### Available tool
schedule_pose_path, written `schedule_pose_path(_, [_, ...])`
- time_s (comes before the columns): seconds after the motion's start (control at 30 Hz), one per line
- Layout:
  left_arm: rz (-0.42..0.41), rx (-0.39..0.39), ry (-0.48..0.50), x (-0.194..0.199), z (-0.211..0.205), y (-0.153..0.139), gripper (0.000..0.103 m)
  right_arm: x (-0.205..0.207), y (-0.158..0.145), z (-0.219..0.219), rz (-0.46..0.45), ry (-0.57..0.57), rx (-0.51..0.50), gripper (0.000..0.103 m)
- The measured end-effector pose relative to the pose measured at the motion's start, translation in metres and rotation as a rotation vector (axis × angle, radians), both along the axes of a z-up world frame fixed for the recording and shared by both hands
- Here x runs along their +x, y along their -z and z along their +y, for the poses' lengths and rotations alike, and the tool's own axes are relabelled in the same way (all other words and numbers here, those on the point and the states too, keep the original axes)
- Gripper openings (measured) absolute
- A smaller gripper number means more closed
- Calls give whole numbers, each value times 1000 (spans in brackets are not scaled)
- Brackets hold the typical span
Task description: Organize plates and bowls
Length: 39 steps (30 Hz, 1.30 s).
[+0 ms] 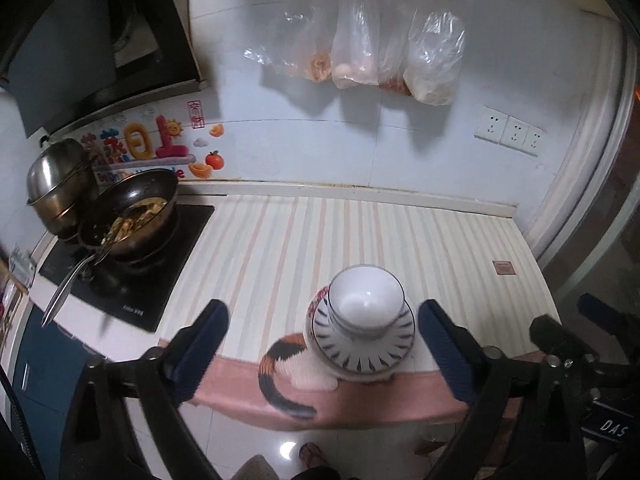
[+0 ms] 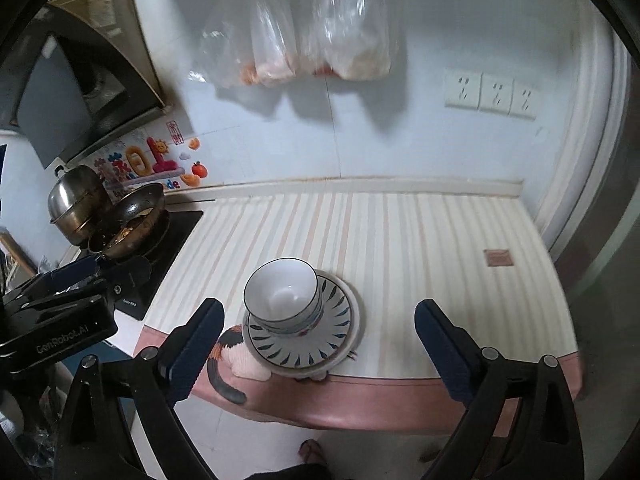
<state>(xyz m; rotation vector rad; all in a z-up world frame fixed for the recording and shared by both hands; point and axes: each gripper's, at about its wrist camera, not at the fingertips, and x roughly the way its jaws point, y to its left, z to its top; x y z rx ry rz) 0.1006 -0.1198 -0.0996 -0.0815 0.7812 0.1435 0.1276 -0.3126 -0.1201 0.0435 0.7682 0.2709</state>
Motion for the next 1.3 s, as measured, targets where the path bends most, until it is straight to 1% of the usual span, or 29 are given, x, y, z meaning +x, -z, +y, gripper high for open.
schedule_pose_path(0.17, [-13, 4, -19, -45, -14, -11, 101, -53, -18, -13, -49, -13, -3, 99])
schedule_pose_path(0.33, [-17, 22, -38, -87, -26, -17, 101, -97, -24, -24, -59, -20, 1, 99])
schedule_pose_path(0.47, [-6, 32, -40, -109, -32, -17, 101, -127, -26, -32, -60, -21, 3, 100])
schedule_pose_path(0.6, [2, 23, -42, -128, -34, -16, 101, -153, -28, -38, -62, -23, 6, 100])
schedule_pose_path(0.87, [12, 17, -46, -147, -38, -18, 101, -184, -35, -44, -87, -7, 12, 100])
schedule_pose_path(1.13, [-1, 7, -44, -161, -35, -25, 101, -197, -47, -44, -93, -13, -7, 100])
schedule_pose_path(1.3, [-7, 2, -30, -165, -27, -26, 101, -205, -50, -39, -90, -3, -17, 100])
